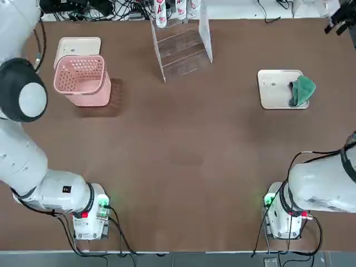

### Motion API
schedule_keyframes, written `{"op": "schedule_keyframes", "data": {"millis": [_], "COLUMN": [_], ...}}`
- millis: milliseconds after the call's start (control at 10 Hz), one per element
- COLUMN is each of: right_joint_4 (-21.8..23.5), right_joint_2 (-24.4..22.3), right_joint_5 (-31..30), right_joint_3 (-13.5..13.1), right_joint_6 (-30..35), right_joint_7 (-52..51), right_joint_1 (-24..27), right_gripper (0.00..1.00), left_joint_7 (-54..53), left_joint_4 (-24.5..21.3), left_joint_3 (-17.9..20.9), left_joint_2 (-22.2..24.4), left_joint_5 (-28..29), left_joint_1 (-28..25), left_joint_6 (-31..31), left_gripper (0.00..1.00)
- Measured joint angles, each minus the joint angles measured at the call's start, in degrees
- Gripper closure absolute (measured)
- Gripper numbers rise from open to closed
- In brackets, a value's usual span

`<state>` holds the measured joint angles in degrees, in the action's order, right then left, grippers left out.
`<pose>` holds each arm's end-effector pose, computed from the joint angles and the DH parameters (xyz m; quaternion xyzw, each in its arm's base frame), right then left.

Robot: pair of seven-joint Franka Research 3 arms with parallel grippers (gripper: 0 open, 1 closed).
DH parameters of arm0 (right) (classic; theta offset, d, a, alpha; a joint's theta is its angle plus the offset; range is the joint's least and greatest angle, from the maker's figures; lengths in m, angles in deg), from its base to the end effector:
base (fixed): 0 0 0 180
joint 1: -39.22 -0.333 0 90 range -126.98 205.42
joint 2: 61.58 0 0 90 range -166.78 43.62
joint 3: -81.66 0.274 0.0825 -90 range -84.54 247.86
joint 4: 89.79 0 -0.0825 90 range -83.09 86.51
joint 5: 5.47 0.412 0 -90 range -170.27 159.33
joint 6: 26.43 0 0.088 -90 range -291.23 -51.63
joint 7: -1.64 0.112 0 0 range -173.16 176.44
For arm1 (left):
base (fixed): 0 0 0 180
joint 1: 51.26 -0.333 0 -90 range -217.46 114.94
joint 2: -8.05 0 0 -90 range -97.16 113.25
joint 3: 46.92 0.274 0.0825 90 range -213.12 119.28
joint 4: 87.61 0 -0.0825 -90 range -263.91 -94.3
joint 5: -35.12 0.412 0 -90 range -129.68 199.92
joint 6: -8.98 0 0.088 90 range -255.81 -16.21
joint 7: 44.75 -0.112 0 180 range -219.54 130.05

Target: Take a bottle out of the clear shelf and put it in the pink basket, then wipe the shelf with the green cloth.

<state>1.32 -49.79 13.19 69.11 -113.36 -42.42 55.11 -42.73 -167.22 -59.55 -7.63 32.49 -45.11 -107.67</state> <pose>0.5589 -0.2513 0.4480 -0.9738 -0.1191 0.0261 0.1922 0.6608 -0.2082 0.5506 0.9725 -0.1274 0.1761 0.0835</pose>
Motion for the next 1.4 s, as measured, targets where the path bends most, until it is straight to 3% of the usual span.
{"op": "schedule_keyframes", "data": {"millis": [400,800,1100,1400], "right_joint_4": [0.0,-0.6,-1.7,-2.1], "right_joint_2": [13.8,22.8,26.8,29.1], "right_joint_5": [7.0,10.6,12.0,13.3], "right_joint_3": [0.0,0.2,0.6,0.7], "right_joint_6": [-2.9,-11.1,-11.6,-11.6], "right_joint_7": [-14.5,-18.6,-18.7,-18.7], "right_joint_1": [8.5,12.9,13.2,13.3], "right_gripper": [0.0,0.0,0.0,0.0], "left_joint_7": [-0.1,1.3,1.6,1.6], "left_joint_4": [0.0,0.0,0.1,0.0], "left_joint_3": [-3.3,-3.4,-3.4,-3.4], "left_joint_2": [-4.3,-10.7,-12.1,-14.0], "left_joint_5": [0.0,0.0,0.2,1.2], "left_joint_1": [2.0,5.7,6.8,6.9], "left_joint_6": [-10.6,-24.8,-29.0,-35.1], "left_gripper": [0.0,0.0,0.0,0.1]}}
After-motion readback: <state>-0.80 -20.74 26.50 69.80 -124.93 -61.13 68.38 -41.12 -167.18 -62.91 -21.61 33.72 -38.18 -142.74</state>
